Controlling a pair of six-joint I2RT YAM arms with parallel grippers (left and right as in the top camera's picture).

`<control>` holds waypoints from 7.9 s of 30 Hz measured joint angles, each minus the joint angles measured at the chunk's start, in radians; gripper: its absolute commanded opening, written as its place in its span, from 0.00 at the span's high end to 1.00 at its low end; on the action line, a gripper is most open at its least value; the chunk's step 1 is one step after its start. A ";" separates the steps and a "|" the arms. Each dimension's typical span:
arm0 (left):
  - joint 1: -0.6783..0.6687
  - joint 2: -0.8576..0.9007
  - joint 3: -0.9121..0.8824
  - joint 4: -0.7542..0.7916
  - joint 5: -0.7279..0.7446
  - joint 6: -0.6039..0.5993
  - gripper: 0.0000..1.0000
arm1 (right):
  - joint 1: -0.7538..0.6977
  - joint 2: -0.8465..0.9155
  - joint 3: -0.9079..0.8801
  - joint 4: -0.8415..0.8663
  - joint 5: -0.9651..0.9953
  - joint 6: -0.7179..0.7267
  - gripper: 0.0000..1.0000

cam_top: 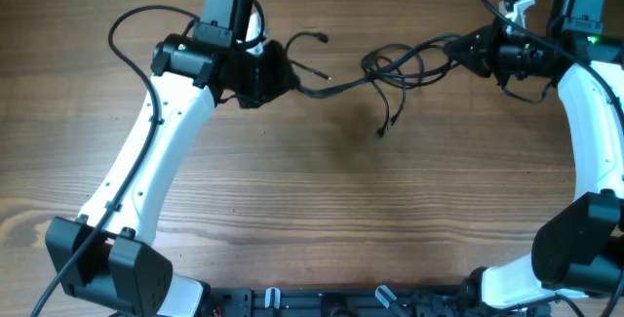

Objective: Untangle cables

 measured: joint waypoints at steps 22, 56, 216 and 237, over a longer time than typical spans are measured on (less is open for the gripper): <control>0.004 -0.001 -0.047 -0.049 -0.152 0.077 0.41 | 0.397 0.002 -0.002 0.020 0.193 0.091 0.01; -0.192 0.311 -0.049 0.432 -0.083 0.085 0.96 | 0.164 0.002 0.185 -0.254 0.589 -0.050 0.00; 0.044 -0.044 0.153 0.506 0.248 -0.345 0.41 | 0.618 -0.021 0.172 0.266 0.007 -0.243 0.68; 0.045 -0.044 0.153 0.365 0.201 -0.278 0.31 | 0.286 -0.022 0.190 0.577 0.059 0.087 0.95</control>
